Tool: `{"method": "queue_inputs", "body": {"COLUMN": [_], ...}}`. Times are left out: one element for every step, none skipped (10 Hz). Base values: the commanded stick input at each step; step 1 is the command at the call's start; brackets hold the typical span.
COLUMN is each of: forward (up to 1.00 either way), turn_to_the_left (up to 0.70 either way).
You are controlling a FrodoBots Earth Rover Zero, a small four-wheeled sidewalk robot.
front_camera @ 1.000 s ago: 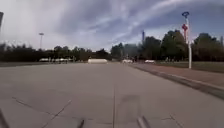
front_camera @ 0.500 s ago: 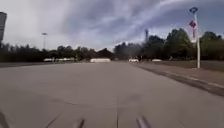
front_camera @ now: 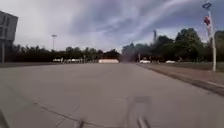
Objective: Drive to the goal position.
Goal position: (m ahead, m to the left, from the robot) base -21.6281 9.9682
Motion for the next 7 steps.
{"method": "queue_inputs", "body": {"forward": [1.0,1.0,1.0,0.89,-0.42,-1.0,-1.0], "turn_to_the_left": [0.27,0.27,0.27,0.29,0.26,0.0,0.0]}}
